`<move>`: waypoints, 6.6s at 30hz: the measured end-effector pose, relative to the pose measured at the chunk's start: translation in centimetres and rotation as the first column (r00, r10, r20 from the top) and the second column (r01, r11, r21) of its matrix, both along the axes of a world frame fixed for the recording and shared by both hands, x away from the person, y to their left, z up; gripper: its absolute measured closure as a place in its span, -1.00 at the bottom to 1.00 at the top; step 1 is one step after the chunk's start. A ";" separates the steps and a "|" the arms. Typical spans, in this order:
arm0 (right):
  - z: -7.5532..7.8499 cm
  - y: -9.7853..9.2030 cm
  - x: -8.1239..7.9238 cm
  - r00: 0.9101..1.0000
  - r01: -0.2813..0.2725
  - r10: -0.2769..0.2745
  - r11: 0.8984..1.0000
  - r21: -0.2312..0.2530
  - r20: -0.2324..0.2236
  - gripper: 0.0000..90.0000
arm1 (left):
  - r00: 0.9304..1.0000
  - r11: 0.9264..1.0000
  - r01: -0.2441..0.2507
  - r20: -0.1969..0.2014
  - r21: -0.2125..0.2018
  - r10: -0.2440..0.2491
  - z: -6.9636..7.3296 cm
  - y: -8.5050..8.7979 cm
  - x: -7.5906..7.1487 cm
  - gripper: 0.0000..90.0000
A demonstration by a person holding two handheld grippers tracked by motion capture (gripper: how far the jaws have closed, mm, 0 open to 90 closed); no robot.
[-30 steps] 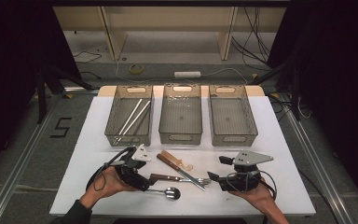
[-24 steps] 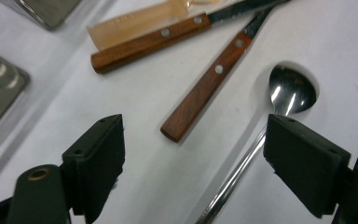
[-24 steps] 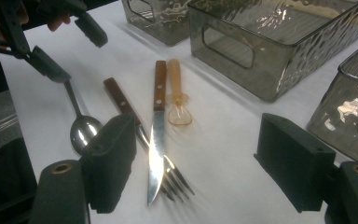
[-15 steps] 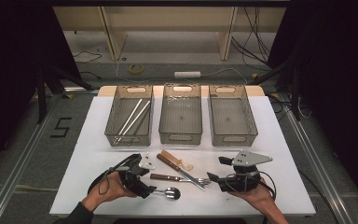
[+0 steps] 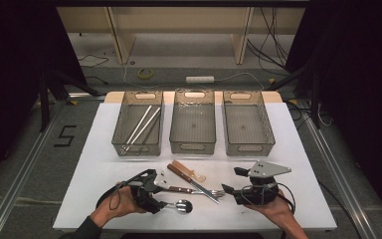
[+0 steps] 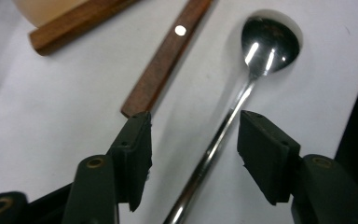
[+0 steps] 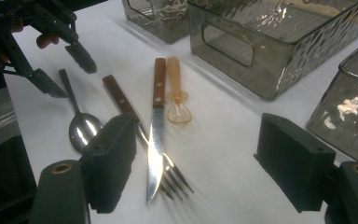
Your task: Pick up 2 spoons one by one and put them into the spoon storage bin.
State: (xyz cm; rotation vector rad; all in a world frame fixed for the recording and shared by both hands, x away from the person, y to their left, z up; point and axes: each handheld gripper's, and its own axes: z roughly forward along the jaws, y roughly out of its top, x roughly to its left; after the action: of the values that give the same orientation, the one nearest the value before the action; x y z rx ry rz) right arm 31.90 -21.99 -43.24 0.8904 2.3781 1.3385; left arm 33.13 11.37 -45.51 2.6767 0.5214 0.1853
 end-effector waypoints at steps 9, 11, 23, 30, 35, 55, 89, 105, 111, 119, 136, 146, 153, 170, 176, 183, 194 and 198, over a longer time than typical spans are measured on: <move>0.0 0.3 -0.2 1.000 -0.005 0.005 1.000 -0.015 0.007 -0.35 | 0.999 0.999 0.039 -0.021 0.030 -0.038 -0.6 -0.6 -0.4 0.26; 0.0 0.4 -0.1 1.000 -0.006 0.006 1.000 -0.016 0.011 -0.35 | 0.999 0.999 0.045 -0.020 0.031 -0.044 -0.6 -0.6 -0.5 0.32; 0.0 0.5 -0.2 1.000 -0.011 0.011 1.000 -0.023 0.010 -0.35 | 0.996 0.993 0.092 -0.015 0.075 -0.092 -1.0 -1.3 -0.5 0.61; 0.0 0.5 -0.2 1.000 -0.012 0.012 1.000 -0.024 0.011 -0.35 | 0.994 0.992 0.112 -0.014 0.062 -0.111 -1.0 -1.2 -0.6 0.75; 0.0 0.5 -0.2 1.000 -0.013 0.013 1.000 -0.024 0.014 -0.34 | 0.993 0.992 0.114 0.005 0.062 -0.114 -1.0 -1.1 -0.6 0.94; 0.1 0.5 -0.3 1.000 -0.014 0.014 1.000 -0.025 0.014 -0.35 | 0.999 0.999 0.048 0.006 -0.023 -0.048 0.5 -0.5 -0.3 0.97; 0.0 0.2 0.1 1.000 0.013 -0.013 1.000 0.008 -0.007 -0.38 | 0.941 0.872 -0.259 0.097 -0.416 0.325 6.2 1.4 6.3 0.98; -0.1 0.3 0.2 1.000 0.014 -0.014 1.000 0.007 -0.007 -0.38 | 0.913 0.834 -0.296 0.119 -0.466 0.391 8.4 0.4 10.8 0.98; -0.1 0.3 0.2 1.000 0.014 -0.014 1.000 0.008 -0.008 -0.38 | 0.898 0.808 -0.334 0.096 -0.485 0.429 8.6 -0.2 12.6 0.98; -0.1 0.2 0.2 1.000 0.009 -0.008 1.000 0.005 -0.005 -0.38 | 0.879 0.774 -0.371 0.076 -0.513 0.471 9.0 -0.7 15.2 0.98; -0.2 0.2 0.2 1.000 0.002 -0.002 1.000 0.009 -0.007 -0.37 | 0.860 0.750 -0.401 0.065 -0.526 0.506 8.7 -3.2 18.5 0.98; -0.2 0.2 0.1 1.000 -0.002 0.002 1.000 0.009 -0.007 -0.38 | 0.846 0.735 -0.425 0.057 -0.529 0.530 7.7 -4.2 19.5 0.97; -0.2 0.3 0.2 1.000 -0.009 0.009 1.000 0.005 -0.008 -0.37 | 0.835 0.732 -0.457 0.040 -0.506 0.549 5.9 -4.4 19.9 0.97; -0.2 0.4 0.2 1.000 -0.010 0.010 1.000 0.005 -0.012 -0.37 | 0.828 0.711 -0.488 -0.010 -0.506 0.561 4.9 -3.5 19.8 0.41; -0.3 0.5 0.2 1.000 -0.008 0.008 1.000 0.006 -0.018 -0.37 | 0.847 0.736 -0.465 -0.006 -0.493 0.531 5.8 -2.9 18.1 0.04; 0.1 0.9 0.9 1.000 0.006 -0.006 1.000 -0.012 -0.030 -0.37 | 0.871 0.755 -0.420 0.008 -0.503 0.490 6.7 -1.2 14.5 -0.29; 1.1 3.0 3.4 0.998 -0.004 0.000 0.998 -0.064 -0.064 -0.35 | 0.892 0.763 -0.372 0.025 -0.529 0.452 6.4 1.6 8.8 -0.51; 1.4 4.1 4.5 0.998 -0.016 0.010 0.997 -0.078 -0.068 -0.31 | 0.897 0.769 -0.357 0.034 -0.531 0.440 5.7 2.6 7.1 -0.55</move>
State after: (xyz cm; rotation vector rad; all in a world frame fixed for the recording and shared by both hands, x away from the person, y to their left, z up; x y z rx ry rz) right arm 36.43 -17.91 -41.82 0.9140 2.4731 1.2293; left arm 40.25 13.99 -39.78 1.9826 0.9430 0.3244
